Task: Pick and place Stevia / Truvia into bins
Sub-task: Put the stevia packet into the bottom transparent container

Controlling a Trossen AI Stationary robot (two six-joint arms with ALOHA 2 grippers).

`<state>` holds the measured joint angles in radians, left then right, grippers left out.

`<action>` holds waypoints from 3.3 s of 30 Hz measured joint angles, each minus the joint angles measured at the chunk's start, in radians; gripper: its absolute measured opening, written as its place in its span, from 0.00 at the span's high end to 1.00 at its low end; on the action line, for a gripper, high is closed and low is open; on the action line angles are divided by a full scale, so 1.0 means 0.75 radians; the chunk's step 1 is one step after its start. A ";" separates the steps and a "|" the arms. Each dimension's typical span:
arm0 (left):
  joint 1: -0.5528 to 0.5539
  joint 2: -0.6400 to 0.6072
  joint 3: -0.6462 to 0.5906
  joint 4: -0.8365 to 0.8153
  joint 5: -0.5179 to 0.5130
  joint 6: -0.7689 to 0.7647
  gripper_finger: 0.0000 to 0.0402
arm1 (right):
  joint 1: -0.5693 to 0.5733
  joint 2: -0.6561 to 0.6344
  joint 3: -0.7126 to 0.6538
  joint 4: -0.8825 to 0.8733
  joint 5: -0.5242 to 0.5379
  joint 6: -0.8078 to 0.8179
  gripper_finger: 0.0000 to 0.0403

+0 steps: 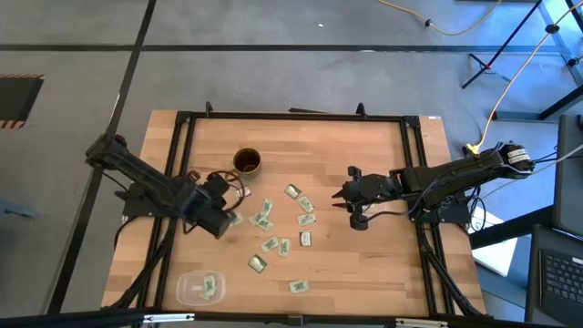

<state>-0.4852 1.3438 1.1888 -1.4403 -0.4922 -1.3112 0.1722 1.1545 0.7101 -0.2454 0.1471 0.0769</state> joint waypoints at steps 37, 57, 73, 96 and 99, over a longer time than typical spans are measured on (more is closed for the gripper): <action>0.209 0.071 -0.781 0.949 0.584 0.290 0.73 | 0.000 0.000 -0.001 0.002 -0.001 -0.005 0.70; 0.205 0.099 -0.631 0.774 0.623 0.381 0.89 | 0.000 0.000 -0.001 -0.001 -0.001 -0.009 0.70; -0.114 0.097 -0.362 0.734 0.748 0.101 0.92 | 0.000 0.000 -0.001 -0.019 0.000 -0.005 0.70; -0.722 0.375 -0.327 1.125 0.695 -0.926 0.94 | 0.000 0.000 -0.001 -0.005 0.000 -0.008 0.70; -0.721 0.383 -0.327 1.125 0.692 -0.925 0.92 | 0.000 0.000 -0.001 0.001 0.000 -0.004 0.70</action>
<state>-1.0260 1.6310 0.9432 -0.5965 0.0269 -2.0052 0.1725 1.1542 0.7097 -0.2449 0.1471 0.0742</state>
